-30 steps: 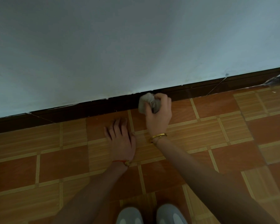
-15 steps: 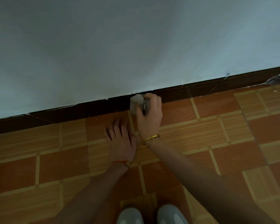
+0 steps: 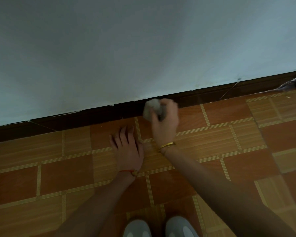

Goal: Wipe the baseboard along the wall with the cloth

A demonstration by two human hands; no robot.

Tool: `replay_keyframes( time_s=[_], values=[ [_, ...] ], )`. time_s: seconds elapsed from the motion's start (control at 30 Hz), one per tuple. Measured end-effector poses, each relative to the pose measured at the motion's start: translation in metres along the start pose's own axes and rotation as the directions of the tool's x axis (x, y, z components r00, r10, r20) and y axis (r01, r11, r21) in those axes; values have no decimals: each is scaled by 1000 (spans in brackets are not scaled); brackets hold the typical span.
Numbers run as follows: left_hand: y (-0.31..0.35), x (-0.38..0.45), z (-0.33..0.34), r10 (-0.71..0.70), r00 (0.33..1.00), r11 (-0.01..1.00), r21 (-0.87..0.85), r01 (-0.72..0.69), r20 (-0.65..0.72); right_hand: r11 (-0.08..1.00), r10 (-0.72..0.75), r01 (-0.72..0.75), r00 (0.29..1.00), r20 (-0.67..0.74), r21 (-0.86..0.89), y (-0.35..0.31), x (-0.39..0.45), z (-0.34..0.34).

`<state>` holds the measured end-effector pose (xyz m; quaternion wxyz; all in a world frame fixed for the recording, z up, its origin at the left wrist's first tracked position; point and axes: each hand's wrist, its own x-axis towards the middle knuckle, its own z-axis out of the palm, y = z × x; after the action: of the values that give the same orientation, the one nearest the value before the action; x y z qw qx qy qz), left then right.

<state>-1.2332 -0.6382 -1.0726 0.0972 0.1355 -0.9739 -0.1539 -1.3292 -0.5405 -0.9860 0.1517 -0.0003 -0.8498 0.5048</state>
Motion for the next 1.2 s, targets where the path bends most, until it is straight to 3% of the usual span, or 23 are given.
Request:
replay_keyframes(
  time_s=[0.07, 0.13, 0.23, 0.33, 0.4, 0.53, 0.7, 0.8, 0.97, 1.07, 1.2],
  values=[
    [-1, 0, 0, 4, 1000, 1000, 11, -4, 13, 997, -70, 68, 993, 92, 27, -8, -8, 9],
    [-1, -1, 1, 4, 1000, 1000, 11, -4, 10, 998, -50, 48, 997, 63, 36, -5, -4, 6],
    [0, -1, 1, -1, 1000, 1000, -14, 1, -4, 996, 73, -77, 994, -86, -42, 15, 15, -20],
    [0, -1, 2, -15, 1000, 999, -45, 14, -11, 966, 236, -256, 923, -306, -27, 38, 44, -55],
    [0, -1, 3, -16, 1000, 998, -60, 14, -24, 964, 241, -264, 897, -370, -12, 47, 58, -70],
    [3, 1, 0, -42, 998, 995, -98, 38, -42, 981, 148, -173, 960, -237, -88, 42, 50, -61],
    [21, 8, -5, 129, 992, 989, -71, -128, 8, 991, -26, 33, 998, 53, -132, 22, 25, -32],
    [34, 16, 0, 179, 984, 976, -126, -175, 19, 992, -5, 2, 1000, -19, -127, 26, 29, -40],
    [54, 27, 6, 203, 977, 966, -176, -188, 68, 956, 247, -285, 912, -327, -73, 59, 68, -91],
    [63, 26, 9, 227, 968, 963, -170, -207, 106, 949, 250, -296, 918, -309, -111, 70, 85, -109],
    [69, 26, 18, 236, 966, 968, -109, -225, 103, 978, 138, -166, 969, -206, -128, 61, 71, -89]
  ],
)
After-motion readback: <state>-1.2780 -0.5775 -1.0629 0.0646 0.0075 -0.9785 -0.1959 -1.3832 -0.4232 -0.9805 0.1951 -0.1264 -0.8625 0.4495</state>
